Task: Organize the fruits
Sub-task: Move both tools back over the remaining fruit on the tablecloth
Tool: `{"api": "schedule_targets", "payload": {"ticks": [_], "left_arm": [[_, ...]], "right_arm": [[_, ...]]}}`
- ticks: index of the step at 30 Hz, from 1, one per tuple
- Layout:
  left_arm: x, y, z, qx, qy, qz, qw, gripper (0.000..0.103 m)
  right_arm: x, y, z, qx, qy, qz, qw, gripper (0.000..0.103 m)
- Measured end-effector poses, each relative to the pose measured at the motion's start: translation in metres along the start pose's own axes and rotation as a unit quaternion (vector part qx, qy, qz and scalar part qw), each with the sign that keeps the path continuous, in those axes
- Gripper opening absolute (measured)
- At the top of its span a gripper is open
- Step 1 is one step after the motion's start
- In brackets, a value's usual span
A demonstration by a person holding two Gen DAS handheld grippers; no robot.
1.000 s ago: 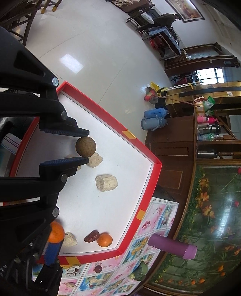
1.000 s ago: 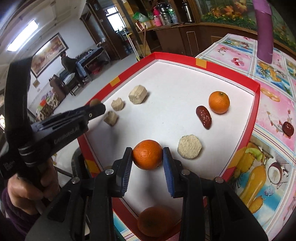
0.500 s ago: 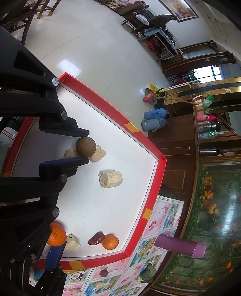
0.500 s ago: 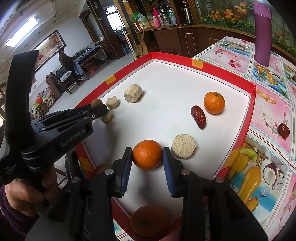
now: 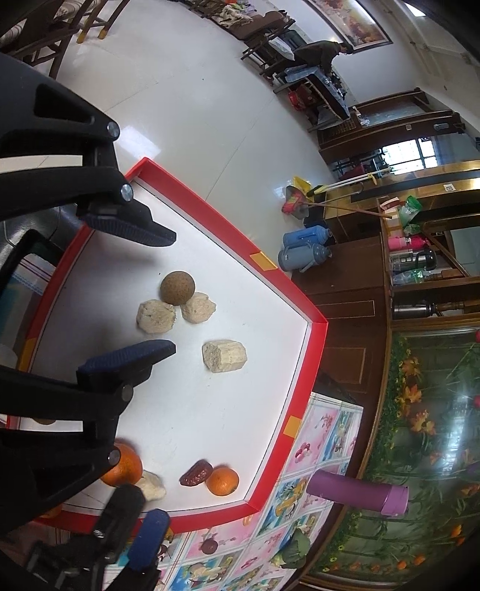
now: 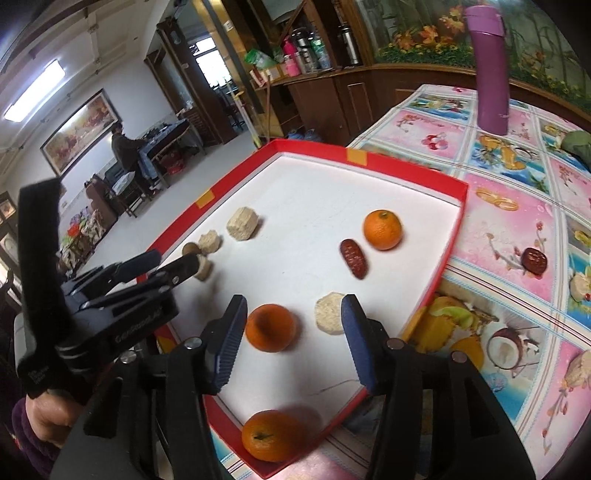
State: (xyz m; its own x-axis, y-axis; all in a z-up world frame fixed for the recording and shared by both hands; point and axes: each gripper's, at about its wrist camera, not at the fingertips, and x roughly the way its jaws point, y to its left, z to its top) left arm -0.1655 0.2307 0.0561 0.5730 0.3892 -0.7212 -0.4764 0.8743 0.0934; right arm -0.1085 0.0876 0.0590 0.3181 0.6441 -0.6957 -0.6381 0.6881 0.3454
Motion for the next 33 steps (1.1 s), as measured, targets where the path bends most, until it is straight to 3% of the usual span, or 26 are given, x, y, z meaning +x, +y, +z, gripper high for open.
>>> {"api": "schedule_targets", "payload": {"ticks": [5,12,15,19,25,33], "left_arm": [[-0.013,-0.004,0.000,0.001,-0.010,0.007,0.9999,0.067],[-0.028,-0.018,-0.003,0.020,-0.011,0.008,0.9997,0.072],[-0.033,-0.024,-0.006,0.033,-0.011,0.007,0.9994,0.078],[-0.039,-0.032,-0.010,0.050,-0.008,-0.005,0.9987,0.078],[-0.041,-0.052,-0.020,0.073,0.001,-0.030,0.9969,0.078],[-0.047,-0.087,-0.029,0.108,0.008,-0.064,0.9920,0.078]], "right_arm": [[-0.009,-0.018,0.005,0.042,-0.012,-0.008,0.999,0.056],[-0.024,-0.039,0.002,0.077,-0.017,-0.010,0.997,0.056],[-0.040,-0.052,0.001,0.085,-0.039,-0.022,0.995,0.056],[-0.063,-0.078,-0.002,0.107,-0.063,-0.039,0.991,0.057],[-0.121,-0.147,-0.014,0.164,-0.115,-0.087,0.976,0.057],[-0.189,-0.234,-0.042,0.246,-0.158,-0.160,0.943,0.061]]}}
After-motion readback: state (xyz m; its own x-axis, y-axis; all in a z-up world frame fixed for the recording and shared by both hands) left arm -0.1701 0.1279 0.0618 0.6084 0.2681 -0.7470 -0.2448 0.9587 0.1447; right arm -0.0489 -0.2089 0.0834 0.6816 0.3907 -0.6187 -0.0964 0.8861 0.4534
